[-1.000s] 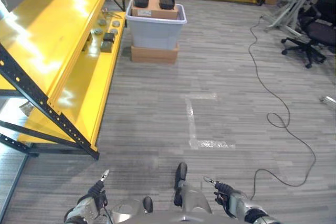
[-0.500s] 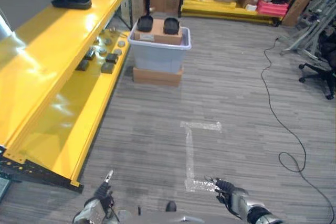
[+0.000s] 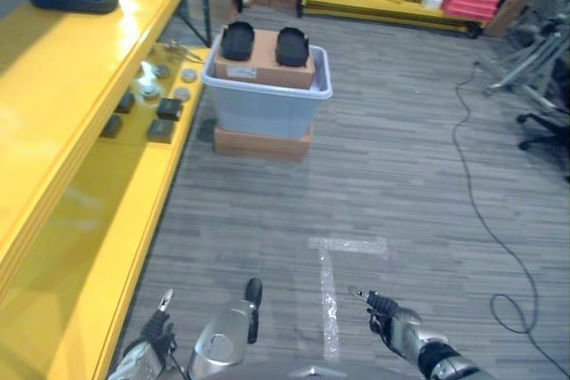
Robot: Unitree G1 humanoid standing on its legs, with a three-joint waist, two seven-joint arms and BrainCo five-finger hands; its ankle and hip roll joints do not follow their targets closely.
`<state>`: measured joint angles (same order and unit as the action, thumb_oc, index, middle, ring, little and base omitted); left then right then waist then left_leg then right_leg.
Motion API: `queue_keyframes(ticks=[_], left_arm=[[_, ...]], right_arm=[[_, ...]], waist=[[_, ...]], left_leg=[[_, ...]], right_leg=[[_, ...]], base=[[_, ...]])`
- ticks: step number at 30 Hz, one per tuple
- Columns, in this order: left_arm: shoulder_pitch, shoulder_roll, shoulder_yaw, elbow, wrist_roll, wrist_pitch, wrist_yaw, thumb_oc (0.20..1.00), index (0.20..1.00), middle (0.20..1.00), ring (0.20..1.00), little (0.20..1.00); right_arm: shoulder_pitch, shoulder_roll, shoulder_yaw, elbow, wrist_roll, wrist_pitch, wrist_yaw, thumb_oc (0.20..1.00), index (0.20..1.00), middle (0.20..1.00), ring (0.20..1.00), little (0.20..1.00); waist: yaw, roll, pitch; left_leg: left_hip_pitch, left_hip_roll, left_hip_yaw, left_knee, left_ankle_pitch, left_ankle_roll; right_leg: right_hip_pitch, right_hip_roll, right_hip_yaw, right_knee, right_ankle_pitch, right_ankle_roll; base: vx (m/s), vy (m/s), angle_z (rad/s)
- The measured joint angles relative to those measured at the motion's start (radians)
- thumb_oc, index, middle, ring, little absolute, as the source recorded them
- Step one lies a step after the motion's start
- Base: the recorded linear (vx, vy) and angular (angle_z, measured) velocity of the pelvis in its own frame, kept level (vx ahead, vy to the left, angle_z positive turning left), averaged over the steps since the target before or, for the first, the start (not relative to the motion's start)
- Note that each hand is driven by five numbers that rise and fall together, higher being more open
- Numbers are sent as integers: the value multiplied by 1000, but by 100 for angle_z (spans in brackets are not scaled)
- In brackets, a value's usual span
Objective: Move parts from the plastic box to the shelf.
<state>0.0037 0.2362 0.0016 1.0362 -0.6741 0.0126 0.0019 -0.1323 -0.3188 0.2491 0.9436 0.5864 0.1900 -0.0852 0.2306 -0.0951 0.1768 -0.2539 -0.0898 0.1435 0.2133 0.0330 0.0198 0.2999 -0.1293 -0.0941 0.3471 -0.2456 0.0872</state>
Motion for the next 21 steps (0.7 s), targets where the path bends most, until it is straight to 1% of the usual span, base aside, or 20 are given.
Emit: queue_keyframes(ticks=[1,2,3,4,5,6,7,8,9,10,11,12,13,14,15,16,17,19,20,21], left_arm=[[-24,0,-6,10,2,-1,0,1000,1000,1000,1000,1000],[-41,-3,-8,11,7,-4,0,1000,1000,1000,1000,1000],[-51,-3,-14,2,9,-14,0,1000,1000,1000,1000,1000],[-51,0,-28,-8,9,-26,-3,1000,1000,1000,1000,1000],[-49,2,-42,-12,9,-37,-3,1000,1000,1000,1000,1000],[-48,0,-54,-13,8,-37,-2,1000,1000,1000,1000,1000],[-37,-1,-68,-13,8,-35,-2,1000,1000,1000,1000,1000],[-23,-7,-92,-4,7,-29,0,1000,1000,1000,1000,1000],[-30,2,-78,-4,7,-27,-1,1000,1000,1000,1000,1000],[-46,38,-79,-20,6,-24,-5,1000,1000,1000,1000,1000],[-29,62,-80,-42,4,-20,-1,1000,1000,1000,1000,1000],[-3,74,-62,-35,2,-16,12,1000,1000,1000,1000,1000],[1,67,-59,-35,2,-16,11,1000,1000,1000,1000,1000],[10,32,-56,-42,9,-17,-3,1000,1000,1000,1000,1000],[10,18,-54,-43,12,-17,-14,1000,1000,1000,1000,1000],[12,10,-53,-45,13,-17,-23,1000,1000,1000,1000,1000],[19,5,-53,-44,13,-17,-28,1000,1000,1000,1000,1000],[28,-13,-41,-44,29,-17,-31,1000,1000,1000,1000,1000],[37,-20,-36,-44,31,-17,-31,1000,1000,1000,1000,1000],[56,-15,-36,-43,31,-17,-34,1000,1000,1000,1000,1000]], right_arm=[[1,10,-3,1,5,-10,-1,1000,1000,1000,1000,1000],[2,27,-21,-3,6,-20,-3,1000,1000,1000,1000,1000],[1,43,-27,-7,6,-27,-4,1000,1000,1000,1000,1000],[2,57,-25,-13,6,-34,-5,1000,1000,1000,1000,1000],[7,71,-19,-14,6,-33,-6,1000,1000,1000,1000,1000],[4,79,-15,-18,7,-33,-11,1000,1000,1000,1000,1000],[4,80,-15,-30,8,-35,-12,1000,1000,1000,1000,1000],[3,62,-14,-56,15,-40,-14,1000,1000,1000,1000,1000],[6,60,3,-62,16,-42,-15,1000,1000,1000,1000,1000],[4,68,3,-57,16,-39,-12,1000,1000,1000,1000,1000],[6,70,2,-58,16,-35,-10,1000,1000,1000,1000,1000],[19,75,4,-64,17,-34,-1,1000,1000,1000,1000,1000],[32,64,-4,-65,16,-36,6,1000,1000,1000,1000,1000],[58,39,-40,-63,16,-33,16,1000,1000,1000,1000,1000],[61,31,-61,-63,15,-32,19,1000,1000,1000,1000,1000],[61,30,-79,-64,14,-32,20,1000,1000,1000,1000,1000],[60,29,-86,-65,14,-33,23,1000,1000,1000,1000,1000],[58,29,-96,-64,12,-34,43,1000,1000,1000,1000,1000],[47,31,-91,-63,10,-33,56,1000,1000,1000,1000,1000],[40,37,-79,-65,5,-37,64,1000,1000,1000,1000,1000]], waist=[[2,1,1],[1,2,-2],[-8,1,-7],[-11,15,-12],[-1,27,-21],[7,38,-27],[9,57,-34],[-26,130,-56],[-42,107,-37],[-50,73,-21],[-43,86,-21],[-48,36,-14],[-70,36,-15],[-98,30,-20],[-109,32,-21],[-116,38,-23],[-121,51,-21],[-121,90,-21],[-117,98,-25],[-118,82,-30]], left_leg=[[42,-18,14,-24,-19,27],[91,-32,19,-77,-26,37],[120,-35,20,-101,-26,39],[133,-37,23,-116,-25,36],[154,-42,21,-136,-26,37],[177,-51,16,-157,-32,47],[192,-61,-7,-163,-25,38],[192,-42,-71,-180,-31,-27],[158,-38,-33,-95,-115,-72],[88,-31,-76,162,-177,146],[109,6,-190,214,-306,80],[195,-61,-184,141,-281,109],[245,-78,-214,94,-272,116],[329,-111,-272,20,-261,116],[358,-123,-303,-3,-258,119],[388,-127,-321,-23,-258,119],[421,-123,-338,-38,-258,119],[467,-105,-321,-29,-279,81],[478,-102,-287,4,-285,70],[481,-143,-242,78,-283,-11]], right_leg=[[-31,-15,-1,114,51,53],[-100,-33,0,286,121,104],[-162,-31,-2,419,166,146],[-214,-25,-7,505,171,143],[-277,-19,-17,553,171,143],[-336,-29,-45,597,154,121],[-403,-42,-95,615,116,95],[-507,-10,-214,500,46,18],[-537,-31,-232,364,60,-12],[-586,-87,-190,227,89,62],[-624,-94,-156,97,122,134],[-647,-115,-109,-119,189,101],[-640,-102,-110,-203,223,89],[-632,-79,-106,-345,283,82],[-636,-68,-117,-372,297,62],[-651,-56,-129,-365,314,35],[-653,-36,-147,-360,333,-6],[-643,28,-195,-309,355,-110],[-627,76,-228,-273,352,-181],[-578,91,-213,-276,348,-290]], base=[[464,402,-41],[195,211,1],[188,192,12],[254,193,12],[228,128,-16],[211,44,-40],[288,-49,-24],[361,-77,27],[397,-95,66],[341,-78,42],[508,-139,-7],[609,-182,-4],[819,-276,69],[656,-246,116],[633,-273,120],[502,-253,80],[557,-285,65],[386,-197,35],[408,-207,10],[527,-270,28]])
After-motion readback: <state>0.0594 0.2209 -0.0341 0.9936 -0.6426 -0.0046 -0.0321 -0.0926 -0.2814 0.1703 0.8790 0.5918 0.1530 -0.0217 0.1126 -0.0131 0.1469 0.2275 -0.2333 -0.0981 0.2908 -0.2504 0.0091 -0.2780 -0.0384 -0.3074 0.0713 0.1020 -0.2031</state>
